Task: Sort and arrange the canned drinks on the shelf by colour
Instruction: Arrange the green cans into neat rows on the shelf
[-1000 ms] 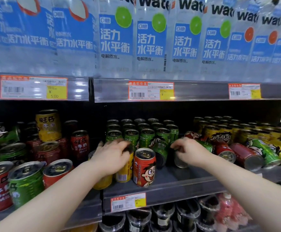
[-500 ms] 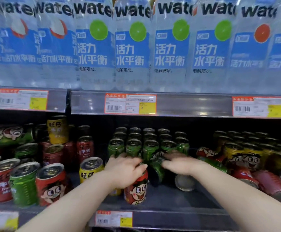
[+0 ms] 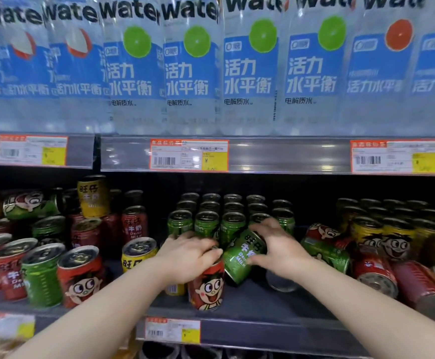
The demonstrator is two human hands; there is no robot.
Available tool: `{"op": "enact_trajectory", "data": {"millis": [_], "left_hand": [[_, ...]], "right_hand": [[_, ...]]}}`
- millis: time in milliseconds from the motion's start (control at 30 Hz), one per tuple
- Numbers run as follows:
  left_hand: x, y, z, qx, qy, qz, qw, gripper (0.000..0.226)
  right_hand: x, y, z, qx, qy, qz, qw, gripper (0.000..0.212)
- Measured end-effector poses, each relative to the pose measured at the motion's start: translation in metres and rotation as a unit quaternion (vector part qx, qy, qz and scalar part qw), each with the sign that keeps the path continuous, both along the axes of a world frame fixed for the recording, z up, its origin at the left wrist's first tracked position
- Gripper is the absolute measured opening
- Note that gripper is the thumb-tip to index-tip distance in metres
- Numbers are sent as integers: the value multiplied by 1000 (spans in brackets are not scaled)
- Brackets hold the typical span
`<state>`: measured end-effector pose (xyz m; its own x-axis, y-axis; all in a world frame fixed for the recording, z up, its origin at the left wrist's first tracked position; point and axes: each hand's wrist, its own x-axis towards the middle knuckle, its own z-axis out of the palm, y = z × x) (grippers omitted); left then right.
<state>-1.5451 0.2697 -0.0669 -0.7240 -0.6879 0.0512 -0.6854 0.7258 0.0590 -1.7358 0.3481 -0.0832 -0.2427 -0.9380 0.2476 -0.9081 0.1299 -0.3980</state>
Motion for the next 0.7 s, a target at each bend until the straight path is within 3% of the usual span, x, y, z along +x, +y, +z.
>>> {"op": "enact_trajectory", "data": {"millis": [100,167,267,333,433,567,633,700], "left_hand": [[0,-1,0,1,-3,-4,1000,46],[0,-2,-1,6,-4,-7,1000,47],[1,-2,-1,8,-5,-10,1000,48],[2,-2,-1,10,-6,-12,1000,49],[3,-3,0,12,-5,-14,1000,50],[3,-4,-1,13,-3,-17,1000,50],[2,-5,-2,11,1,-17,1000,50],[2,-6,-3,10,4,-18,1000,50]], "right_hand": [[-2,5,0,-5,16,63,998,40],[1,8,-7,27,25,82,996,47],[4,6,-15,64,55,43,995,73],[8,1,-15,121,170,17,978,88],[12,-8,-11,130,269,5,954,81],[9,-5,8,95,251,21,963,63],[5,-1,18,89,212,22,973,69],[5,0,25,85,118,36,989,77]]}}
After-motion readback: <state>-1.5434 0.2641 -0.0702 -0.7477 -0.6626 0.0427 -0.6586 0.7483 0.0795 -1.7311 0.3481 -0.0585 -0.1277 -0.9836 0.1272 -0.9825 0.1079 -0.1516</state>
